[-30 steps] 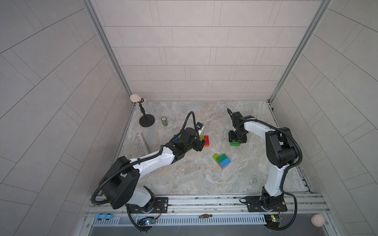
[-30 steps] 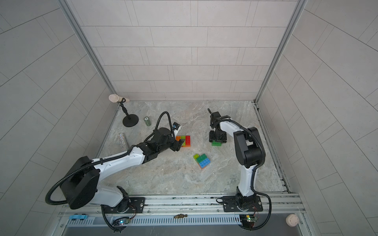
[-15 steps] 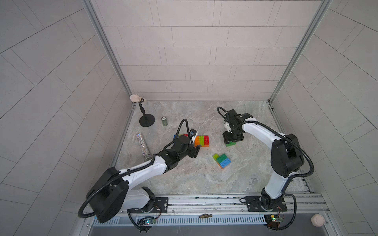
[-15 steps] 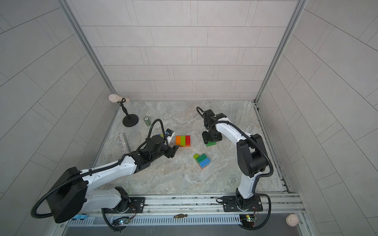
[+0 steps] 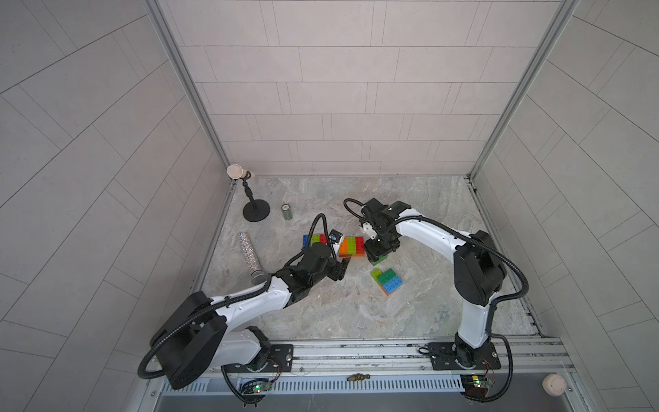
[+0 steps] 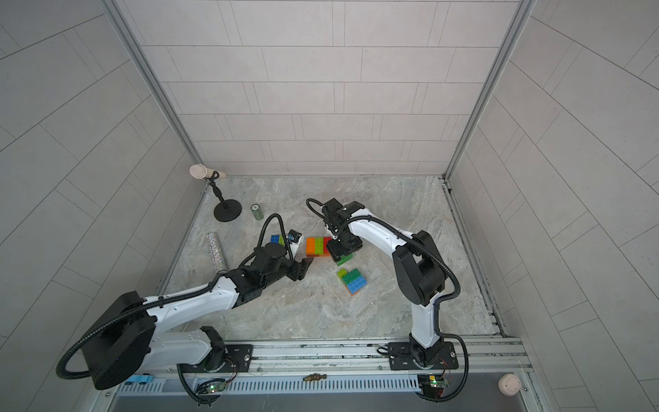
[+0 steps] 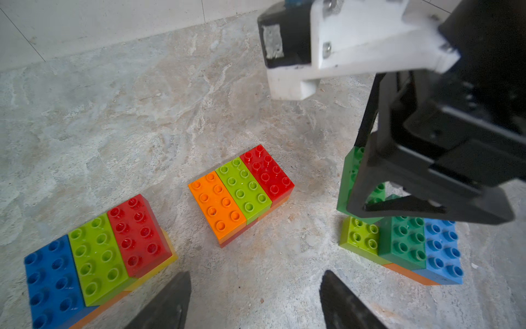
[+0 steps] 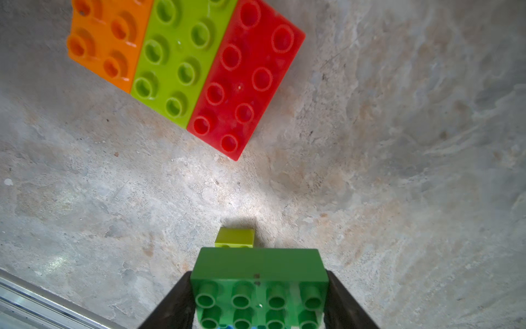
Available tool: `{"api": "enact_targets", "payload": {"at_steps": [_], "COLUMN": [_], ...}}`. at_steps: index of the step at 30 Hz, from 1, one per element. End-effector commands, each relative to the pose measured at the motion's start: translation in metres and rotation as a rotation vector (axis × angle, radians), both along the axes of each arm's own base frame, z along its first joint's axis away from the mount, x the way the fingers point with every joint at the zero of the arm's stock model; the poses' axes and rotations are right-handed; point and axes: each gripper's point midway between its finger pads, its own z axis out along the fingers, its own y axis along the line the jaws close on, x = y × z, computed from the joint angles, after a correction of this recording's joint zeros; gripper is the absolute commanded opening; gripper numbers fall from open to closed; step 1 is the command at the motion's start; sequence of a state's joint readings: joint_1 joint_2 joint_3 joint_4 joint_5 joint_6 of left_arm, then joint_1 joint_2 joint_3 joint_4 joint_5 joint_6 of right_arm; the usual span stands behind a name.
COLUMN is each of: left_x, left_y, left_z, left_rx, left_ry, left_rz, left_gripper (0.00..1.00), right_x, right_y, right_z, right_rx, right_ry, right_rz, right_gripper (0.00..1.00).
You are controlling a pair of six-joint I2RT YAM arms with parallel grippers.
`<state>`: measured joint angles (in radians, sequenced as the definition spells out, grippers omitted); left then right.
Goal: Assemble a rectangle with lego
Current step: Assemble the lego brick with the lego brick.
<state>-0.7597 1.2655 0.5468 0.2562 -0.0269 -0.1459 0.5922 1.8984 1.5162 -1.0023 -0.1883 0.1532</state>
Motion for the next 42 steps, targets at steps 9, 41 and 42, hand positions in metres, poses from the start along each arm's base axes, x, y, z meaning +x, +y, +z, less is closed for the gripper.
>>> {"api": "enact_targets", "payload": {"at_steps": [9, 41, 42], "left_x": [0.001, 0.004, 0.004], "left_y": [-0.001, -0.004, -0.003], "left_z": [0.009, 0.010, 0.010], "left_rx": [-0.031, -0.025, -0.024], "left_ry": [-0.024, -0.035, -0.038], "left_rz": [0.008, 0.000, 0.000], "left_gripper": [0.76, 0.76, 0.76], "right_x": [-0.029, -0.062, -0.065], "right_y": [-0.004, -0.045, -0.045], "right_z": [-0.018, -0.072, -0.075], "right_rx": [-0.021, -0.175, -0.167], "right_ry": [0.078, 0.149, 0.151], "right_rz": [0.038, 0.023, 0.019], "right_gripper": [0.40, 0.21, 0.19]}}
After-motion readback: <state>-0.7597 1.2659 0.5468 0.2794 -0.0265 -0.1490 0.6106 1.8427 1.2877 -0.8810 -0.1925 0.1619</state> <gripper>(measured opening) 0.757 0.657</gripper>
